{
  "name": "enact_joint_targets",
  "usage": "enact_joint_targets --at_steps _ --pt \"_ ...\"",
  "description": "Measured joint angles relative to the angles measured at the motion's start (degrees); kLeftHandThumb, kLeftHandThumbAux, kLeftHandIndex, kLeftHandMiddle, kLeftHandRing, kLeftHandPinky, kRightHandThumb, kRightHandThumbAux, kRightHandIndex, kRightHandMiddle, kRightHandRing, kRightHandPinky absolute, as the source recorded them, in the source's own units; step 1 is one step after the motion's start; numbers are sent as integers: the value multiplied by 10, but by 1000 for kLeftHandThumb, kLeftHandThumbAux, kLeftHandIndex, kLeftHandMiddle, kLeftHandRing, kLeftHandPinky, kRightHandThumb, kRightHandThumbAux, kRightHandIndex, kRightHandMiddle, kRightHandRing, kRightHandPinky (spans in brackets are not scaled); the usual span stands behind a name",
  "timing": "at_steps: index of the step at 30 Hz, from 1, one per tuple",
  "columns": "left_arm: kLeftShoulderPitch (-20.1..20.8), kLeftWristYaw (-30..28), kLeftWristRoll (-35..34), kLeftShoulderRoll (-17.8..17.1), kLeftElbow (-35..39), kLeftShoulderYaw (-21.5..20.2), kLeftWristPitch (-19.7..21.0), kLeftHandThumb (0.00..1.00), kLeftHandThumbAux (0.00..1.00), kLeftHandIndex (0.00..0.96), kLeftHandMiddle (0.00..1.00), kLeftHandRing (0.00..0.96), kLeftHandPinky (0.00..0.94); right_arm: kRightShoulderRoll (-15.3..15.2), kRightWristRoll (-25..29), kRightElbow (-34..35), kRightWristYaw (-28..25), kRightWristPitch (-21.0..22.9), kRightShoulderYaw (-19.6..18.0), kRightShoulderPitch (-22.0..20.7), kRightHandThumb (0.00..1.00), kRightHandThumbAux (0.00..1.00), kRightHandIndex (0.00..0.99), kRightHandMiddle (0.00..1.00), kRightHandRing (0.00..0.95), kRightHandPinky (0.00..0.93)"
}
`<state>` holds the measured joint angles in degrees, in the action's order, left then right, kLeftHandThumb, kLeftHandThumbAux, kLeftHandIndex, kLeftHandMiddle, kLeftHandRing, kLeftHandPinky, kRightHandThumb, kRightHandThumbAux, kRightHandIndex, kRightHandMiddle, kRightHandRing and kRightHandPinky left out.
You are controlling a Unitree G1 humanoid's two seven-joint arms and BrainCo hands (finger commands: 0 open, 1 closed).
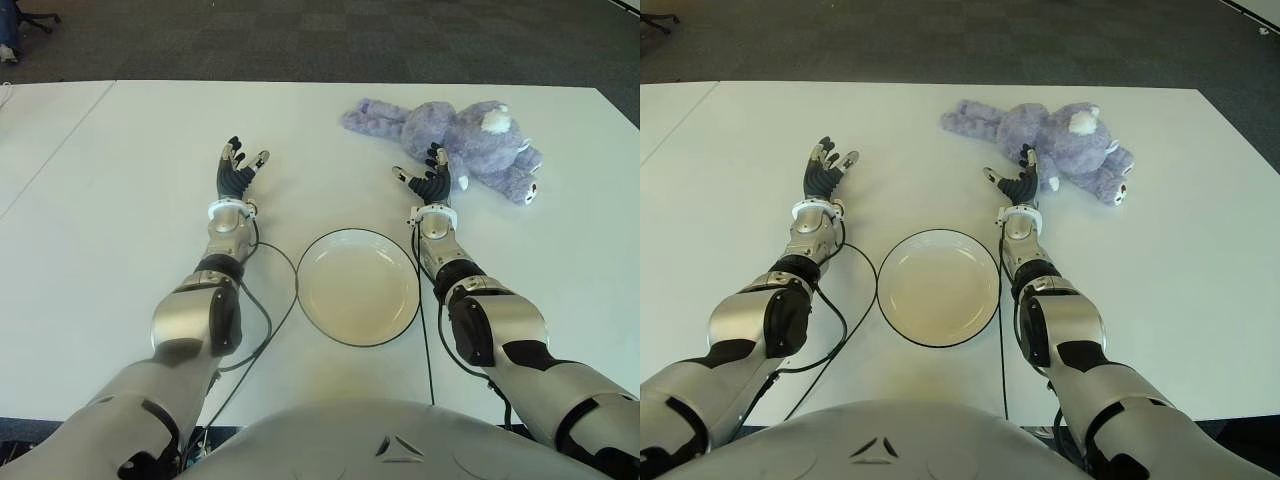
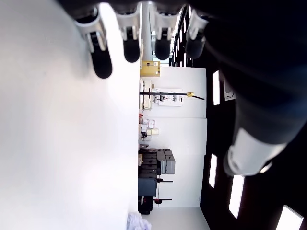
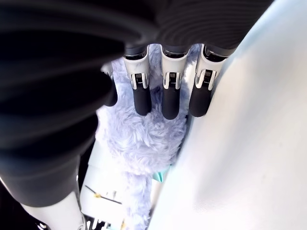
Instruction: Put the doll into the plate.
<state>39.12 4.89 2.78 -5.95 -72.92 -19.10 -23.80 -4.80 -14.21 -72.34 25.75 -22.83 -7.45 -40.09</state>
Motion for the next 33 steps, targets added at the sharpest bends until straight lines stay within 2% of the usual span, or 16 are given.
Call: enact_joint_targets --at_steps 7,16,26,33 --pt "-1 0 0 0 0 0 0 114 677 56 59 69 126 1 -1 -4 2 1 3 -9 124 823 66 106 105 127" --pt "-1 2 0 -1 -1 0 0 133 687 51 58 71 132 8 -1 -15 23 0 10 -19 234 816 98 121 128 164" --pt "-1 8 7 -3 -1 5 0 106 692 51 68 84 151 19 3 -23 45 -9 11 -27 220 790 109 138 162 212" --pt "-2 8 6 -5 -1 10 0 95 712 60 79 95 154 21 9 -26 45 -12 12 -34 237 817 108 156 169 180"
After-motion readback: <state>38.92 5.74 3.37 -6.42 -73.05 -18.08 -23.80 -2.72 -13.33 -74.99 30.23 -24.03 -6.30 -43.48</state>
